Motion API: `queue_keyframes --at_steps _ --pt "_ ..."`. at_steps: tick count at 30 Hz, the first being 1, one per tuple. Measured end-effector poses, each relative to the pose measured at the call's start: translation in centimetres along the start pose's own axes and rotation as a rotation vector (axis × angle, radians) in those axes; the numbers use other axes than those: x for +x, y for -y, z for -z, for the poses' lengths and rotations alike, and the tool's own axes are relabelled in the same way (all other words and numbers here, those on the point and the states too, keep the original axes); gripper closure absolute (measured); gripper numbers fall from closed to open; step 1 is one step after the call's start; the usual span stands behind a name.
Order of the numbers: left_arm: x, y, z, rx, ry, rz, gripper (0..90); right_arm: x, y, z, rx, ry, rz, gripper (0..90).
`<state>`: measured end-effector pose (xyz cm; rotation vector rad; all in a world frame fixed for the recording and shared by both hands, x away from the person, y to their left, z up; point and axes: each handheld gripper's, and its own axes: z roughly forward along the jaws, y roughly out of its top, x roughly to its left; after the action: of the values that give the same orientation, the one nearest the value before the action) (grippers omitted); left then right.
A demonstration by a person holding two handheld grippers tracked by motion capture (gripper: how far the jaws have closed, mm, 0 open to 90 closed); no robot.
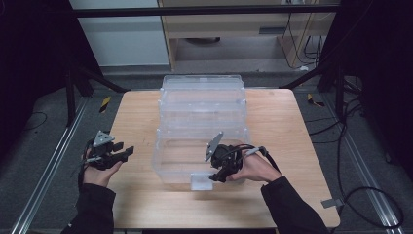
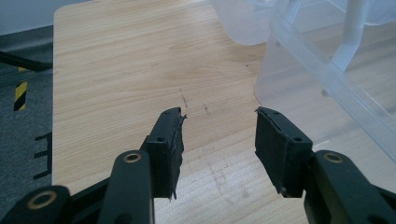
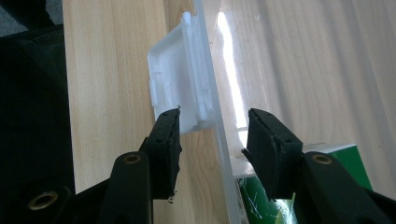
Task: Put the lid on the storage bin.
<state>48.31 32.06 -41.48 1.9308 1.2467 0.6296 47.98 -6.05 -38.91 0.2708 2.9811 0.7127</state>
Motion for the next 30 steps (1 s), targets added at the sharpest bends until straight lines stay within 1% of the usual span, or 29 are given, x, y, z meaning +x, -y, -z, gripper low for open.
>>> queue_keyframes --at_steps 2,7,8,9,12,14,16,19,21,25,27,28,30 --pt "0.0 -0.1 0.1 0.001 0.002 -0.009 50.8 0.0 -0.1 -0.3 0.011 -0.011 -0.007 56.8" --pt "-0.1 -0.9 0.6 -0.02 0.011 -0.035 50.8 -0.1 -0.1 -1.1 0.045 -0.031 -0.022 61.3" --pt "-0.1 -1.1 0.7 -0.024 0.017 -0.042 50.8 -0.1 -0.2 -1.2 0.046 -0.039 -0.026 61.6" --pt "-0.2 -1.4 0.7 -0.031 0.026 -0.048 50.8 -0.1 -0.2 -1.3 0.054 -0.036 -0.028 62.0" --pt "-0.6 -2.0 0.7 -0.039 0.044 -0.082 50.4 -0.1 -0.4 -1.7 0.064 -0.041 -0.027 63.9" --pt "-1.0 -2.6 0.7 -0.05 0.071 -0.107 50.3 -0.1 -0.4 -1.7 0.067 -0.036 -0.034 65.3" --pt "-1.3 -3.2 0.8 -0.062 0.094 -0.134 50.3 -0.2 -0.4 -1.8 0.066 -0.042 -0.042 65.5" --pt "-1.6 -4.0 0.9 -0.069 0.113 -0.159 49.8 -0.3 -0.4 -1.7 0.069 -0.046 -0.037 65.8" --pt "-1.8 -4.9 1.1 -0.082 0.136 -0.171 49.8 -0.3 -0.4 -1.8 0.07 -0.046 -0.033 65.8" --pt "-2.4 -6.6 1.4 -0.096 0.176 -0.223 49.4 -0.4 -0.3 -1.7 0.064 -0.053 -0.031 65.8" --pt "-2.8 -7.4 1.5 -0.097 0.191 -0.245 49.1 -0.4 -0.3 -1.7 0.063 -0.055 -0.031 65.9" --pt "-3.0 -7.7 1.4 -0.102 0.198 -0.248 49.0 -0.4 -0.3 -1.7 0.065 -0.055 -0.03 65.9" --pt "-3.3 -8.5 1.3 -0.108 0.218 -0.272 48.6 -0.4 -0.3 -1.7 0.067 -0.054 -0.028 65.9"
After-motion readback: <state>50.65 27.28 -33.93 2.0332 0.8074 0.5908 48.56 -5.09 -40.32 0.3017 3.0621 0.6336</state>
